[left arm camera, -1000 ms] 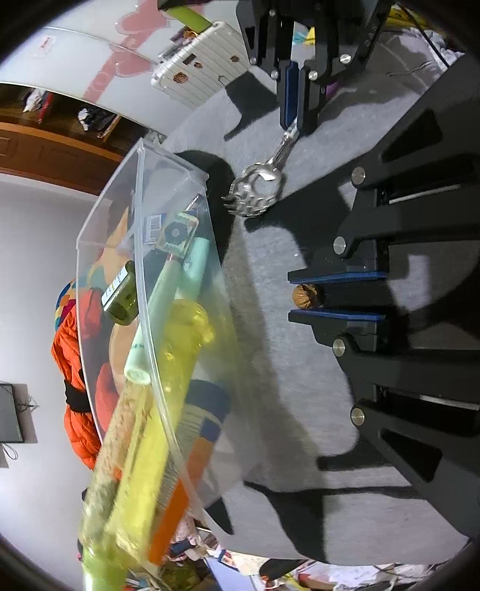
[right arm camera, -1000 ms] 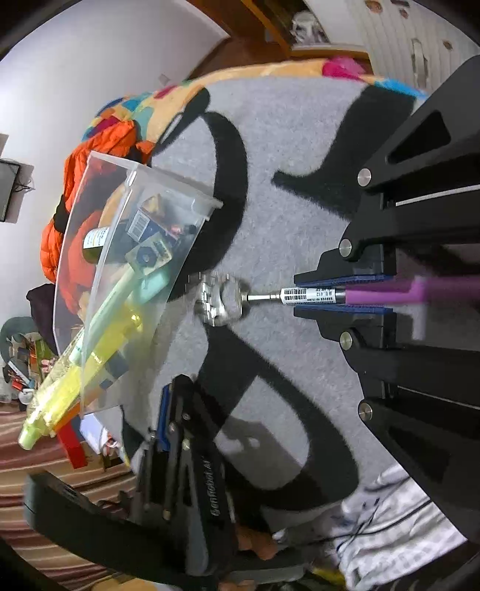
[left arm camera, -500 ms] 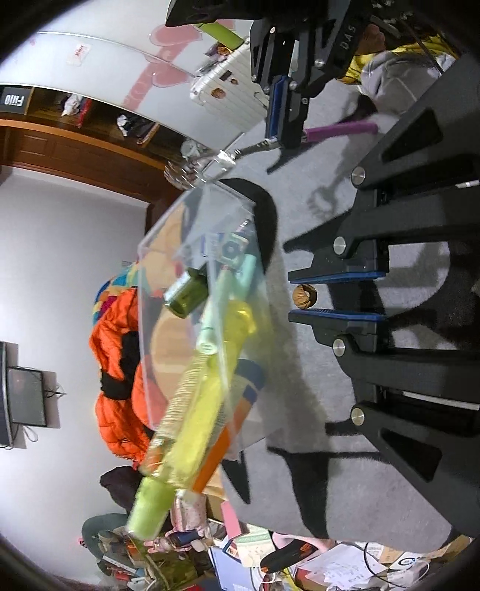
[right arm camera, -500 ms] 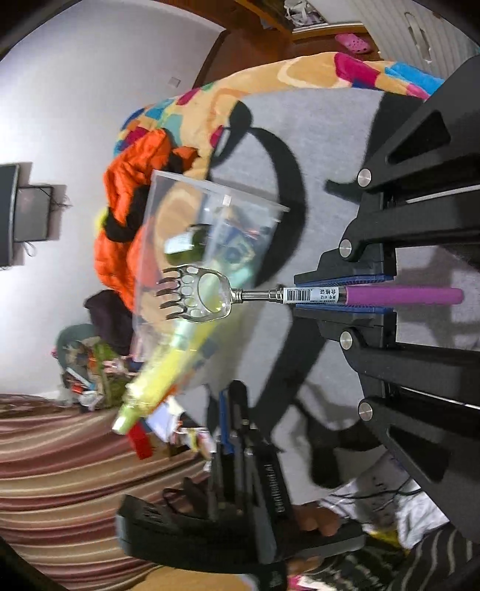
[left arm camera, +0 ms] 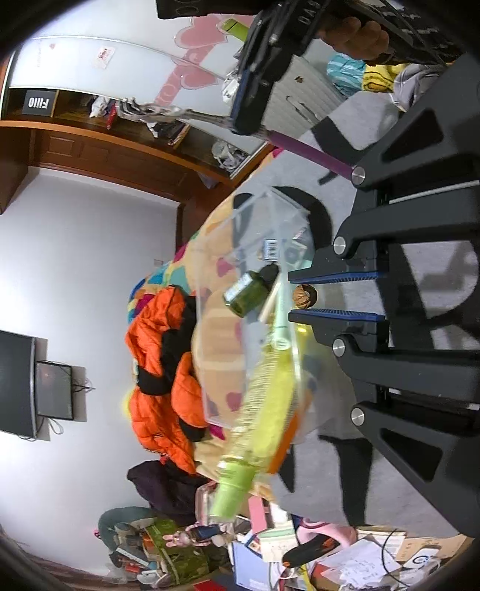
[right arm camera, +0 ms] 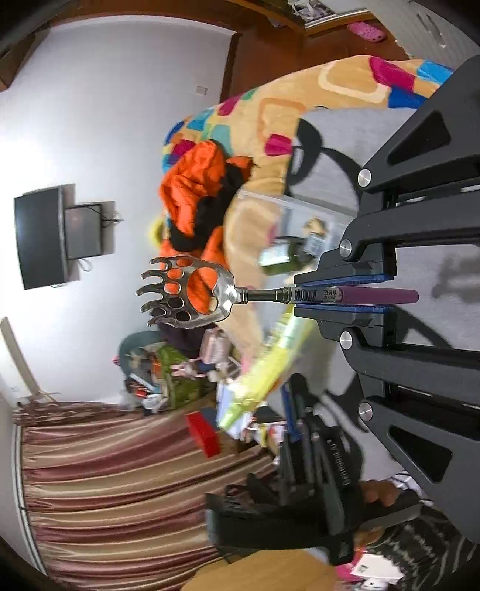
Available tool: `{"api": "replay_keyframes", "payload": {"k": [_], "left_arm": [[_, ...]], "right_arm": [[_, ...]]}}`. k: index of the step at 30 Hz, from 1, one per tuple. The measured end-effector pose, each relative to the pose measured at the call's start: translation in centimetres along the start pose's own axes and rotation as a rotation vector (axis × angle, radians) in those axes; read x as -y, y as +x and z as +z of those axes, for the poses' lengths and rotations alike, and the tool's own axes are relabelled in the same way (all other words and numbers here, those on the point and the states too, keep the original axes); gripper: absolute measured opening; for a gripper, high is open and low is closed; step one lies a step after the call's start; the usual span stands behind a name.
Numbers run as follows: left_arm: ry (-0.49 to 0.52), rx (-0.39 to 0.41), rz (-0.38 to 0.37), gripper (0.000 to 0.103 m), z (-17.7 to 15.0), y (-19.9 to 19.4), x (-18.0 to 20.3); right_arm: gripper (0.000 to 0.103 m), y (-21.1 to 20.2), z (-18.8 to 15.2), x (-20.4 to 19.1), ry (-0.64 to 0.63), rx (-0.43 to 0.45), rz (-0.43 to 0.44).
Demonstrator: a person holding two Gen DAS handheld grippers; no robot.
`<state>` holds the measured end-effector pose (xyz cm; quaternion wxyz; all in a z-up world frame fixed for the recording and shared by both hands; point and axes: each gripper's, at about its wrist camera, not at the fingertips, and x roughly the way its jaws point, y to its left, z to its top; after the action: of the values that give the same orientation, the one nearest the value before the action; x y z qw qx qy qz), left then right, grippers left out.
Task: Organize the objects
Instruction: 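Carry the back scratcher and brown bead into the box and release both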
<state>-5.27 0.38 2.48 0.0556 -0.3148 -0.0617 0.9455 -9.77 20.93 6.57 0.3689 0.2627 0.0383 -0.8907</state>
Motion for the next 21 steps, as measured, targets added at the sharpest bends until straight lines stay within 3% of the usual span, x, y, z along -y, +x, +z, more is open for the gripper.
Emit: {"api": "replay_keyframes", "payload": {"k": [10,21], "left_arm": [[0.006,0.034,-0.006,0.012,2.8,1.1,-0.2],[0.027,-0.052,-0.022,0.012,3.9,6.5,0.3]], "right_arm": [[0.008,1.0,4.4,0.0,-0.045,0.086,-0.095],[0.008,7.3,5.8,1.5,-0.105,-0.011,-0.206]]}}
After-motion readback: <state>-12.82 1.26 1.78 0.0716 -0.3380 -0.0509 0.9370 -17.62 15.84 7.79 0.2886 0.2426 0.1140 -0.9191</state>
